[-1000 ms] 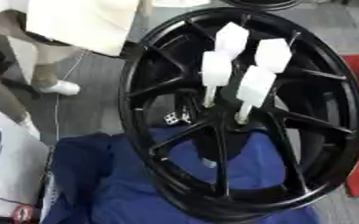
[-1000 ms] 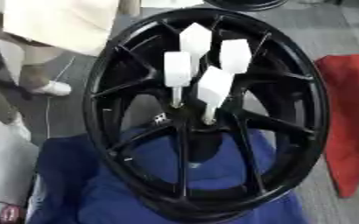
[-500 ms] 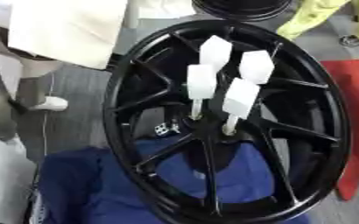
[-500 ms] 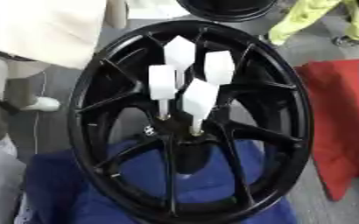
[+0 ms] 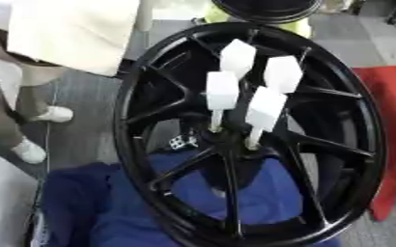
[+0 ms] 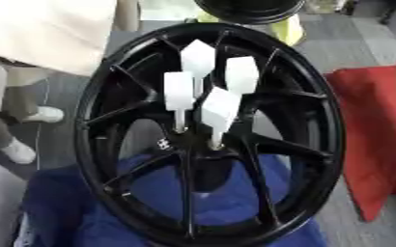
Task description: Pull the pin out of the wheel hub.
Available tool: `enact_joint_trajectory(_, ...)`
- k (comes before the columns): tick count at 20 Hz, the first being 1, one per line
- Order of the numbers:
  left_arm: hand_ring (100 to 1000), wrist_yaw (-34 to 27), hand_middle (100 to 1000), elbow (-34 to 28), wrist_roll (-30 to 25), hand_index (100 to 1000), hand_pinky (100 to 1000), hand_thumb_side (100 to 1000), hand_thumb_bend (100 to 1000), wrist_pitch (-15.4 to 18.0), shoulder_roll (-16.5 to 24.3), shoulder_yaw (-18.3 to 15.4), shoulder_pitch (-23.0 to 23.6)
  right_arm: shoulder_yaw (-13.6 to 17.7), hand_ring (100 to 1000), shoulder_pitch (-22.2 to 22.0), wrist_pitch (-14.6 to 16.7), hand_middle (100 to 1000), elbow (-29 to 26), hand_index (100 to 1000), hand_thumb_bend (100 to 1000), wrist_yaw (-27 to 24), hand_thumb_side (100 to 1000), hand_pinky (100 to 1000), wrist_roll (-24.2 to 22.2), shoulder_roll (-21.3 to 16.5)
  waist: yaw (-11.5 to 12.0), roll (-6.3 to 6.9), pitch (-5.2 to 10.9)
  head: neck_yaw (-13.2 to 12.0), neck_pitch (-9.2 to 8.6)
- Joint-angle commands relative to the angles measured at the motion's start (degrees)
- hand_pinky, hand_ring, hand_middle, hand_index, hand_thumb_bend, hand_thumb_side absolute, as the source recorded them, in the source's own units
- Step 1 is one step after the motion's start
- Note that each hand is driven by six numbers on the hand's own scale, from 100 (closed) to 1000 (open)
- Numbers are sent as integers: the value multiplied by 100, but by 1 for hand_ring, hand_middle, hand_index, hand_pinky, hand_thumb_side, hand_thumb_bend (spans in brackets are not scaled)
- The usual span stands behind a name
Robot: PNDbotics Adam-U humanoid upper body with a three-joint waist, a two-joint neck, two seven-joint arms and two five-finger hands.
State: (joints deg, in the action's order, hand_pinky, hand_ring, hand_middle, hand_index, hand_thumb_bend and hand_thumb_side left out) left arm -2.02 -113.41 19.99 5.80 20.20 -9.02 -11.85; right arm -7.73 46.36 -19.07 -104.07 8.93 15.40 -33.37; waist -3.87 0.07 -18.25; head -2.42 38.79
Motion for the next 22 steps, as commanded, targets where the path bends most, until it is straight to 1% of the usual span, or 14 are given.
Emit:
enact_joint_trajectory(1, 820, 16, 746, -119, -39, 817, 761, 748, 100, -9, 157, 14, 2, -361, 733, 392, -30, 716, 266, 779, 100, 190, 621, 732, -277, -545, 14, -35, 148, -30, 92)
enact_joint_trajectory(3, 820, 23, 746, -119, -52, 817, 761, 748, 100, -17, 189, 26, 20, -622, 747, 653, 58, 729, 504, 790, 100, 274, 598, 755, -438, -796, 26, -80, 156, -13, 126)
enact_joint_trajectory(6, 820, 35, 746, -119, -62, 817, 761, 748, 100, -27, 233, 39, 39, -1009, 763, 1040, 270, 745, 866, 805, 100, 397, 569, 778, -677, -1115, 35, -135, 163, -2, 143)
enact_joint_trajectory(7, 820, 40, 746, -119, -66, 817, 761, 748, 100, -30, 249, 44, 46, -1139, 773, 1170, 348, 754, 992, 812, 100, 460, 534, 791, -756, -1178, 32, -151, 164, -7, 143)
enact_joint_trajectory(8, 820, 46, 746, -119, -69, 817, 761, 749, 100, -32, 265, 48, 53, -1268, 775, 1299, 427, 756, 1117, 813, 100, 531, 529, 794, -836, -1217, 25, -166, 166, -13, 141)
enact_joint_trajectory(9, 820, 52, 746, -119, -70, 817, 761, 749, 100, -34, 279, 48, 63, -1404, 790, 1435, 510, 769, 1252, 823, 100, 611, 495, 811, -920, -1232, 12, -181, 166, -25, 140)
enact_joint_trajectory(12, 819, 75, 745, -119, -58, 817, 761, 750, 100, -45, 308, 36, 101, -1814, 811, 1839, 761, 783, 1660, 832, 100, 859, 446, 828, -1172, -1183, -39, -214, 162, -70, 128)
enact_joint_trajectory(15, 819, 101, 745, -119, -37, 816, 761, 750, 100, -55, 329, 24, 133, -2238, 824, 2163, 1022, 793, 2084, 840, 100, 1120, 386, 840, -1433, -1035, -81, -228, 160, -94, 115)
enact_joint_trajectory(19, 819, 132, 745, -119, -5, 816, 760, 752, 100, -76, 350, 5, 210, -2826, 831, 2548, 1384, 795, 2673, 840, 100, 1465, 295, 849, -1795, -751, -155, -253, 172, -148, 130)
enact_joint_trajectory(21, 819, 142, 745, -119, 0, 816, 760, 753, 100, -94, 349, 5, 249, -3131, 837, 2730, 1572, 797, 2977, 842, 100, 1565, 297, 855, -1982, -600, -190, -260, 180, -160, 139)
enact_joint_trajectory(22, 819, 146, 745, -119, 1, 816, 760, 753, 100, -102, 351, 7, 265, -3269, 839, 2811, 1657, 801, 3115, 843, 100, 1598, 272, 857, -2067, -526, -201, -262, 184, -168, 143)
